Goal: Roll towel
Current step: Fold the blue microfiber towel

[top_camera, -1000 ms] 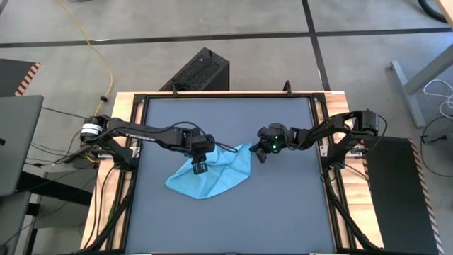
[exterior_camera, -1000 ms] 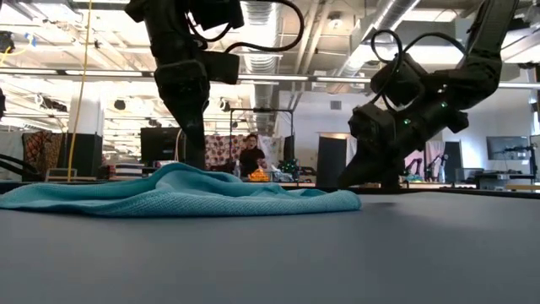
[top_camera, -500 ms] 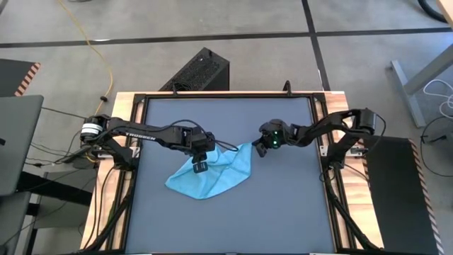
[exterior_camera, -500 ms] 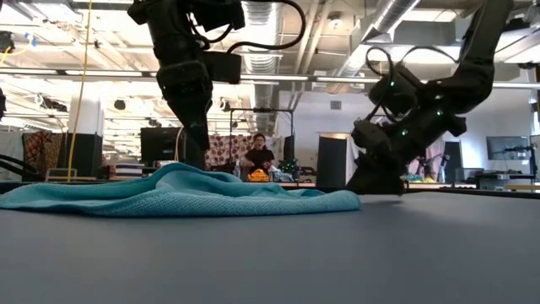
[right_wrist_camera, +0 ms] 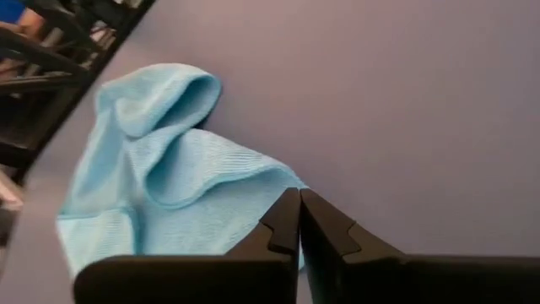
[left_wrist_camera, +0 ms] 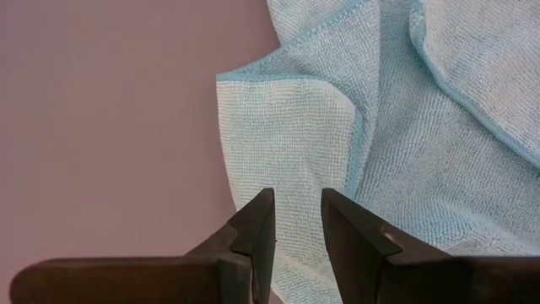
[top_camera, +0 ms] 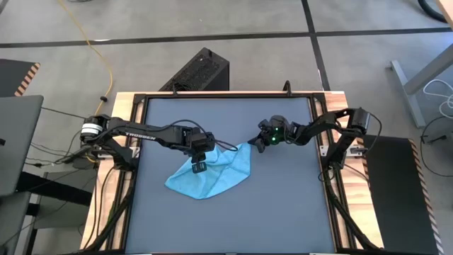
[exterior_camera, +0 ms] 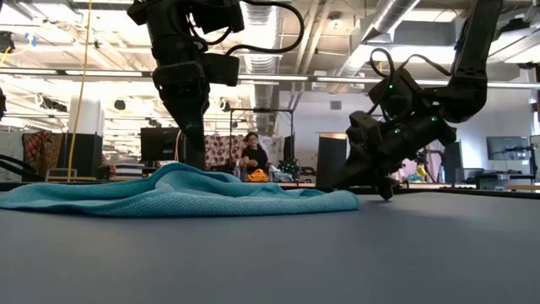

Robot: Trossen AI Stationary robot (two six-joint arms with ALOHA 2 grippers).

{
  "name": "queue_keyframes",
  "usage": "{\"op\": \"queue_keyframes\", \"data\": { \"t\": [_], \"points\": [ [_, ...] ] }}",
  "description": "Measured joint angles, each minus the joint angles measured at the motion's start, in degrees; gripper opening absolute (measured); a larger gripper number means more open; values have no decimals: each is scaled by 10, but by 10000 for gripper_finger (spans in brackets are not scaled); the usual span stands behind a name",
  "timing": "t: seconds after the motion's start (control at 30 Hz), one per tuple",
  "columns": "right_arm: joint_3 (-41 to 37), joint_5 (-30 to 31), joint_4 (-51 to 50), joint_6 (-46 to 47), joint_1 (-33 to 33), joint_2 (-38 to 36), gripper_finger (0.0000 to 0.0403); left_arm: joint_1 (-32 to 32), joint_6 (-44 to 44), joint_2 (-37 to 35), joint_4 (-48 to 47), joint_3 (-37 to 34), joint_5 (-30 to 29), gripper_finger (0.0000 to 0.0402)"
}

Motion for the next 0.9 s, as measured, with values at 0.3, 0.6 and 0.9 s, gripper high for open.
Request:
{"op": "queue_keyframes", "data": {
  "t": [0.3,0.6,0.9],
  "points": [
    [0,-34,-5,29,-3,0,64,2,-2,0,0,0,0,88],
    [0,-37,-54,23,5,2,64,2,-3,0,0,0,0,88],
    [0,-9,-63,15,-2,4,64,2,-3,0,-1,0,0,88]
  ]
}}
